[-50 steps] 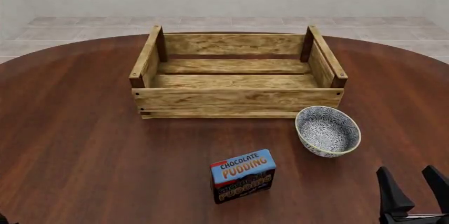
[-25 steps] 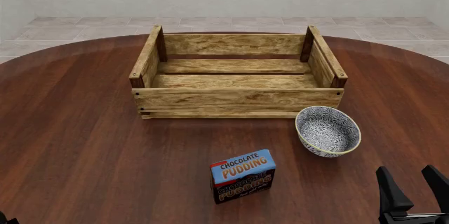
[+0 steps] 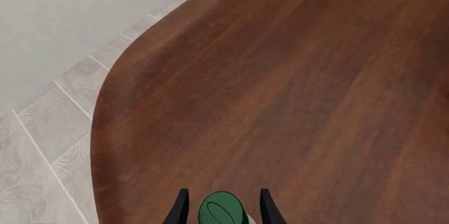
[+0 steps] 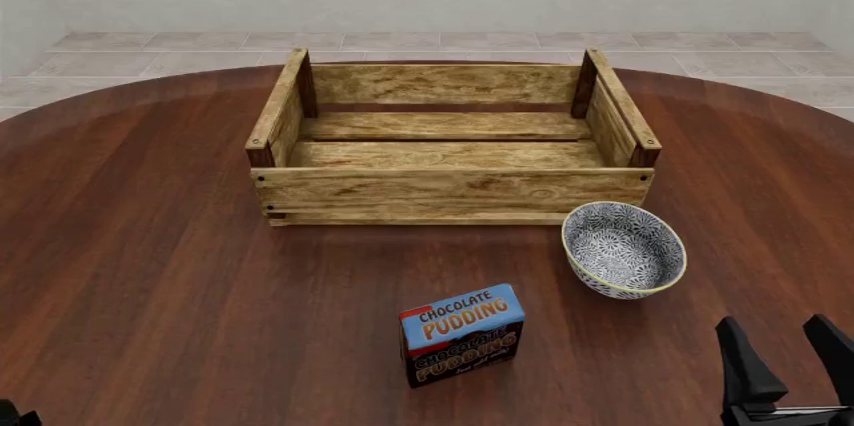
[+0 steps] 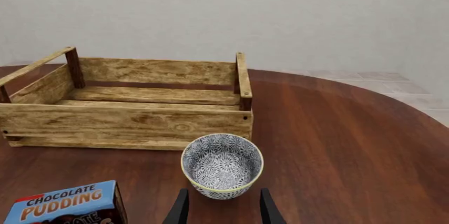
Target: Pick up the salad dressing and put it in the tray.
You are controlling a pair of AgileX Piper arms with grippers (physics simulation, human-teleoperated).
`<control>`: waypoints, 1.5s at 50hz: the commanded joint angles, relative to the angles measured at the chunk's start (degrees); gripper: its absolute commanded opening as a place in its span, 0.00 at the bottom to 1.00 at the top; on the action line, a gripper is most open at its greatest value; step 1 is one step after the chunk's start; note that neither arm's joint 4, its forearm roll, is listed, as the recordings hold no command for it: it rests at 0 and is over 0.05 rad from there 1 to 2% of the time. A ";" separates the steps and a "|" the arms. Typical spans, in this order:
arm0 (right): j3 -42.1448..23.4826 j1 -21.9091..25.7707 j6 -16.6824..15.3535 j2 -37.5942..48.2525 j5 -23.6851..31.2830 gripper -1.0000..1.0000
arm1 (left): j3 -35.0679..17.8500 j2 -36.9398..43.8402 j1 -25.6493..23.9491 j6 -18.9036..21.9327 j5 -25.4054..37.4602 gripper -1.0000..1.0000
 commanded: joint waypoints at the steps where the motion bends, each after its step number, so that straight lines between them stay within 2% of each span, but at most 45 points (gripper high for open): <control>1: 0.01 -0.12 0.09 -0.78 0.75 1.00 | 0.94 3.40 0.60 0.15 -3.40 1.00; 17: 0.01 -0.25 0.17 -1.18 1.15 1.00 | 0.99 10.11 1.06 -0.52 -7.73 1.00; 20: 0.01 -0.26 0.15 -1.12 1.07 1.00 | 0.99 10.82 0.75 -1.06 -7.86 1.00; 22: 0.00 -0.28 0.17 -0.93 0.88 1.00 | 1.00 9.22 -0.98 -2.12 -5.48 1.00; 24: -0.01 -0.29 0.19 -0.94 0.90 1.00 | 1.00 15.43 -0.03 -1.79 -10.03 1.00; 25: 0.00 -0.29 0.21 -0.92 0.88 1.00 | 1.00 15.52 0.01 -1.45 -10.29 0.00; 27: 0.01 -0.31 0.24 -0.90 0.85 1.00 | 1.00 13.69 -0.51 -1.47 -8.75 0.00; 29: 0.02 -0.33 0.26 -0.92 0.88 1.00 | 1.00 15.55 -0.15 -1.44 -10.19 0.00; 36: 0.01 -0.39 0.30 -0.58 0.52 1.00 | 0.99 12.53 -1.37 -1.48 -8.02 0.00; 46: 0.01 -0.43 0.42 -0.11 0.06 1.00 | 1.00 11.78 -2.94 -1.10 -8.30 0.00; 50: 0.02 -0.42 0.46 0.02 -0.06 1.00 | 0.36 6.52 -5.80 -1.76 -3.65 0.00; 56: 0.01 -0.51 0.59 -0.13 0.05 1.00 | -3.25 -1.32 -10.91 -1.96 5.49 0.00; 60: 0.01 -0.58 0.73 0.05 -0.15 1.00 | -4.52 -0.90 -11.55 -1.50 5.83 0.00; 65: 0.01 -0.53 0.80 0.11 -0.15 1.00 | -7.68 -3.90 -13.97 -0.42 9.22 0.00; 72: -0.01 -0.43 0.79 0.13 -0.17 1.00 | -10.68 -2.80 -15.82 0.22 9.36 0.00; 75: 0.01 -0.41 0.81 -0.04 -0.02 1.00 | -13.06 -3.07 -18.27 -0.32 10.76 0.00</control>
